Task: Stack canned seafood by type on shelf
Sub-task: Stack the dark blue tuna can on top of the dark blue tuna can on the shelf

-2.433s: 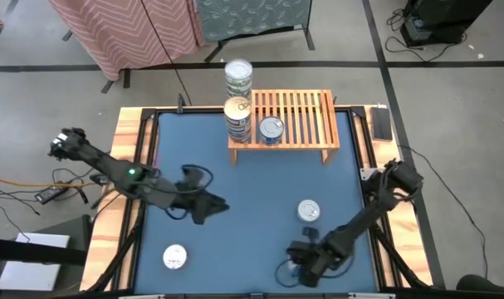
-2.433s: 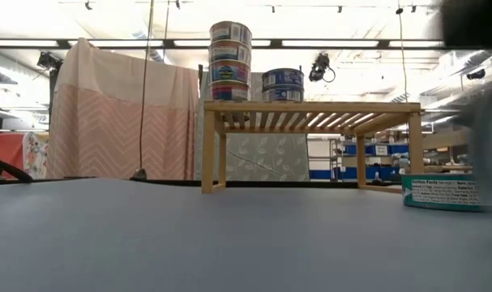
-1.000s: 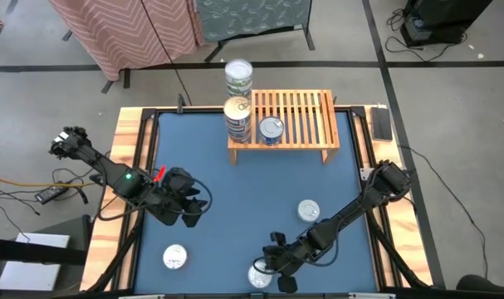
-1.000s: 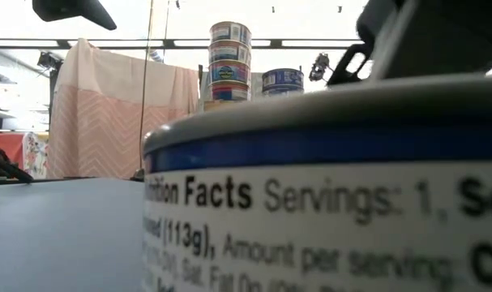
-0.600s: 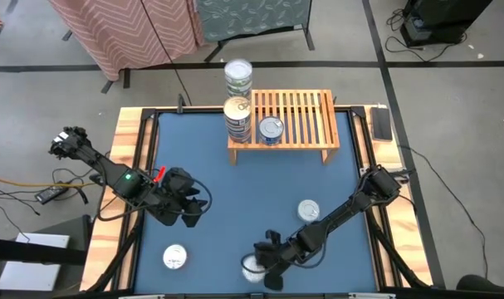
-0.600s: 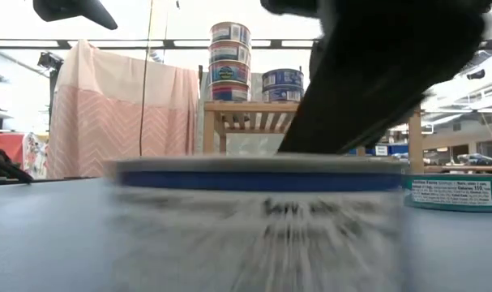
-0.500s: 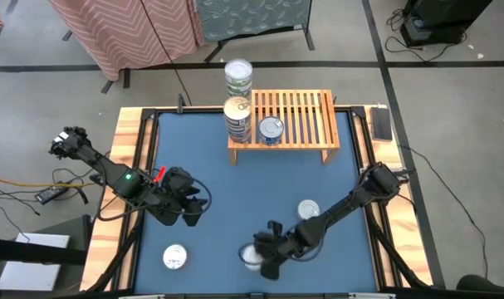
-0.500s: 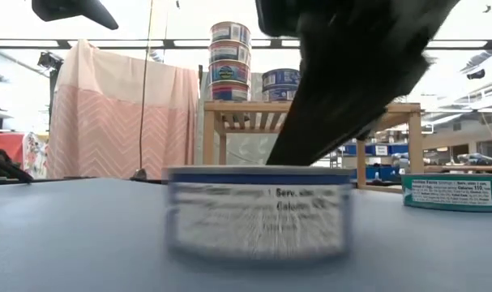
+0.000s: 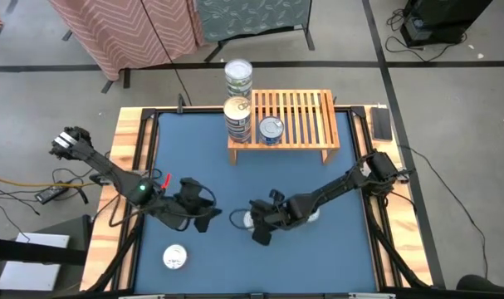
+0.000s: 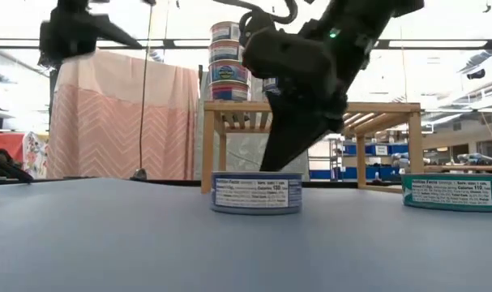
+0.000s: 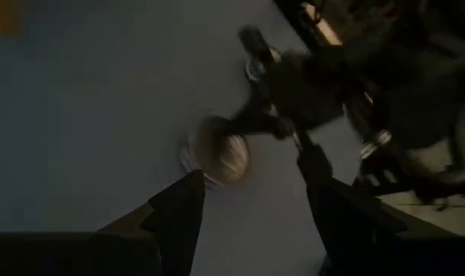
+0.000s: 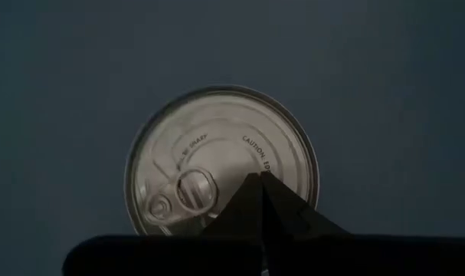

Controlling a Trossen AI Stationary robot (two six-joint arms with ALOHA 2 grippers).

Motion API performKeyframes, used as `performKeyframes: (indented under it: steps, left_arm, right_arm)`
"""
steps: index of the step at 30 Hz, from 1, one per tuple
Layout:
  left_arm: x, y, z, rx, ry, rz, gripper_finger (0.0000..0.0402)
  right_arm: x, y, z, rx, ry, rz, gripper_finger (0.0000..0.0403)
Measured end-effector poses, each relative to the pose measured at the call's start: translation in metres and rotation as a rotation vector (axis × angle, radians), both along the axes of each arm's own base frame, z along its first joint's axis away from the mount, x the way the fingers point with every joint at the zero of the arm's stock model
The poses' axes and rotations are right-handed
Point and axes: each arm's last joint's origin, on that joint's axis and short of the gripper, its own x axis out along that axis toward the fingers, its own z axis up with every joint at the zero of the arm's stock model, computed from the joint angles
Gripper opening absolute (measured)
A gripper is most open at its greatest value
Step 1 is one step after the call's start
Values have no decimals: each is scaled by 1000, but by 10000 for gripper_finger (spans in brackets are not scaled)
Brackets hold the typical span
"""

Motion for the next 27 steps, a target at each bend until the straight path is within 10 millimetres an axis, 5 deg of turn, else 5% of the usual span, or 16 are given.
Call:
performKeyframes:
  steps: [8,18,27]
  left_arm:
    - [-4,2,-53,-162,-70,58,236]
    - [17,-3,-83,-227,-121,95,236]
    - [44,-2,-103,-286,-224,157,236]
  right_arm:
    - [-11,7,47,-83,-170,-21,0]
    - [-15,34,19,-217,-172,9,0]
    - [-37,37,-5,-93,-501,-162,0]
